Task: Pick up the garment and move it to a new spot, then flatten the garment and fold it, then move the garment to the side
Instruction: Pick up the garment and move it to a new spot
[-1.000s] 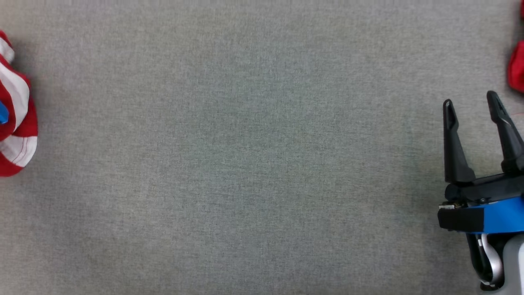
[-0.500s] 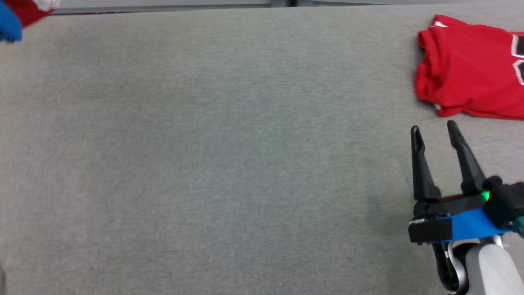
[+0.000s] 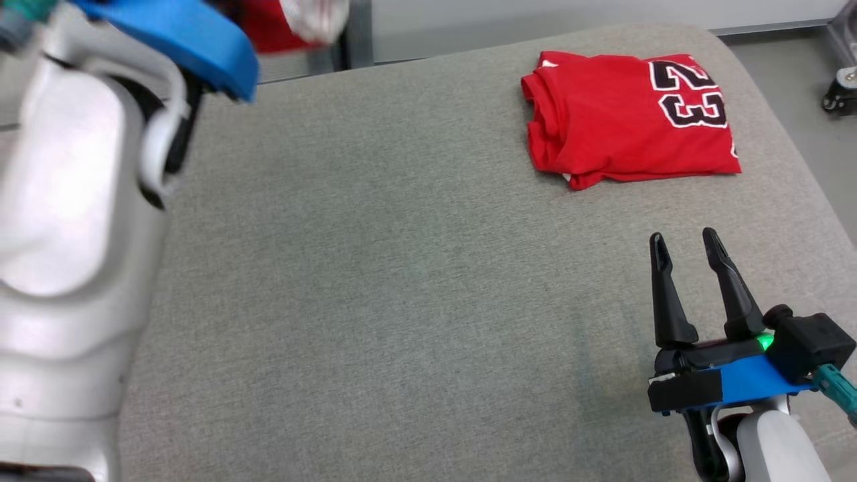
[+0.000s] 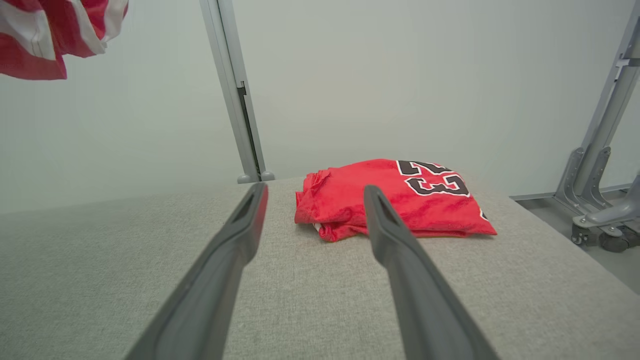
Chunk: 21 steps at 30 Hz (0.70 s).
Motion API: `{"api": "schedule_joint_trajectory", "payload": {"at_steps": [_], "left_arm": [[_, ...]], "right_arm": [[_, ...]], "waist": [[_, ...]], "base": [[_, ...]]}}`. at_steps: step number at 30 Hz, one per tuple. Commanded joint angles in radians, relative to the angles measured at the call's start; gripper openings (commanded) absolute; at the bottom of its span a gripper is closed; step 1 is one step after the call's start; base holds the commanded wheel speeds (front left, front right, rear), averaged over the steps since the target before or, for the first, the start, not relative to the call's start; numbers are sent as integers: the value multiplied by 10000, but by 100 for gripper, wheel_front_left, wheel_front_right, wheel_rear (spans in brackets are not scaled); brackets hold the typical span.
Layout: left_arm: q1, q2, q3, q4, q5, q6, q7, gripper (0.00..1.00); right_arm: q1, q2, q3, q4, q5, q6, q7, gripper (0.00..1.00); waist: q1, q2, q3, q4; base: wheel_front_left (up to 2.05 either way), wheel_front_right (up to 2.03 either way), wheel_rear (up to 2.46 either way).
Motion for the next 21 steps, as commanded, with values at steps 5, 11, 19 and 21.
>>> {"api": "schedule_joint_trajectory", "payload": {"at_steps": [5, 11, 19, 21], "left_arm": [[1732, -385, -498, -228, -82, 239, -274, 0], [3348, -688, -886, 114, -199, 490, -689, 0], [5287, -1323, -1927, 1088, -210, 394, -1198, 0], [5559, -1521, -2162, 1437, -239, 348, -1291, 0]], "right_arm": [[73, 14, -19, 219, 124, 6, -92, 100], [153, 12, -22, 180, 148, 6, -89, 100], [276, 6, -18, 366, 160, 6, -91, 100], [268, 2, -3, 433, 190, 6, -91, 100]], "waist": [[1, 1, -259, -78], [1, 1, -337, 98], [1, 1, -475, 467], [1, 1, -529, 560]], "base": [[0, 0, 0], [0, 0, 0], [0, 0, 0], [0, 0, 0]]}}
